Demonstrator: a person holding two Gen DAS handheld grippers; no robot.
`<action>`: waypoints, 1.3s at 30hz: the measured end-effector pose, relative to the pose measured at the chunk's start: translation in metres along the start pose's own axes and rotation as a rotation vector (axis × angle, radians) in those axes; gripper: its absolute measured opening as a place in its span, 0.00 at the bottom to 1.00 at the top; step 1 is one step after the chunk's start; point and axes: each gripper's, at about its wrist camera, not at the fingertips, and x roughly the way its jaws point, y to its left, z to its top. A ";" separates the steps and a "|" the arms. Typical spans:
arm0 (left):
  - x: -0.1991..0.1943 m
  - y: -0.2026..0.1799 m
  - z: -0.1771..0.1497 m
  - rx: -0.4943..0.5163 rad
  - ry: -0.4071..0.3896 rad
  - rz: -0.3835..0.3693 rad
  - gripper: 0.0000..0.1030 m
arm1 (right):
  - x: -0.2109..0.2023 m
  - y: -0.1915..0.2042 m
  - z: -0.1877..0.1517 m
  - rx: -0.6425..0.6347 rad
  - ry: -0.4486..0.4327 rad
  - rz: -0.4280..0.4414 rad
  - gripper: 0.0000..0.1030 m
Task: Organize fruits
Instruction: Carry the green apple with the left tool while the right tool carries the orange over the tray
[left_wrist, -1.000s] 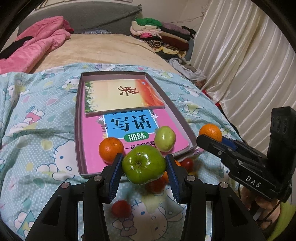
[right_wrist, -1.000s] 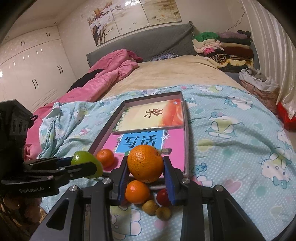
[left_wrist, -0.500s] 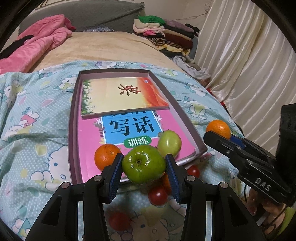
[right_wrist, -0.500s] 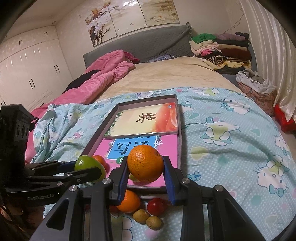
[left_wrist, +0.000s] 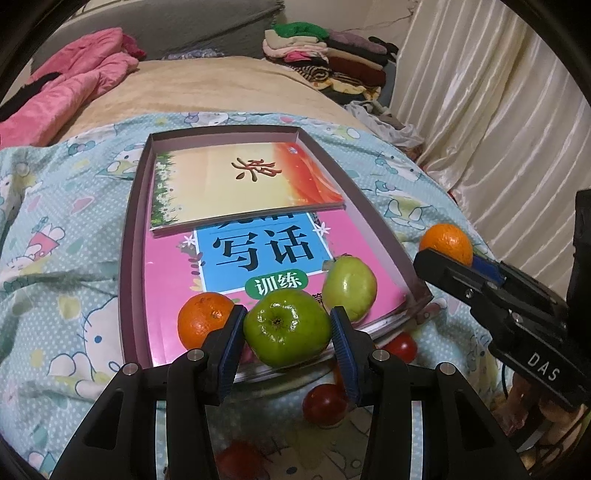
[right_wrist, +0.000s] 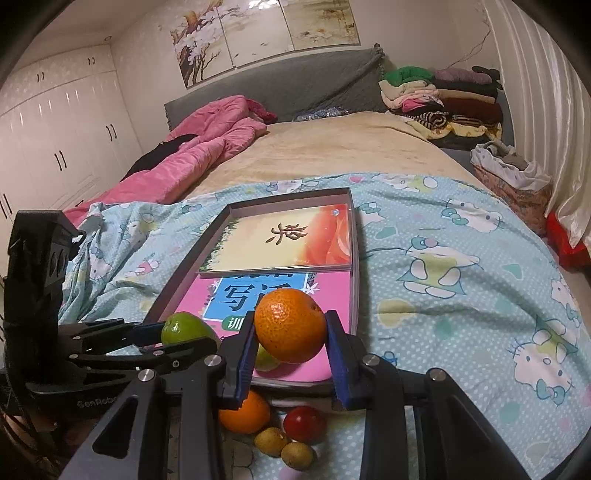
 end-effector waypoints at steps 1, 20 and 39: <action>0.001 0.000 0.000 0.002 0.001 0.000 0.46 | 0.000 0.000 0.000 0.000 0.000 -0.002 0.34; 0.008 -0.002 -0.002 0.017 0.017 0.007 0.46 | 0.015 0.000 -0.002 -0.033 0.042 -0.038 0.34; 0.009 -0.003 -0.001 0.024 0.015 0.006 0.46 | 0.024 0.003 -0.011 -0.065 0.087 -0.065 0.34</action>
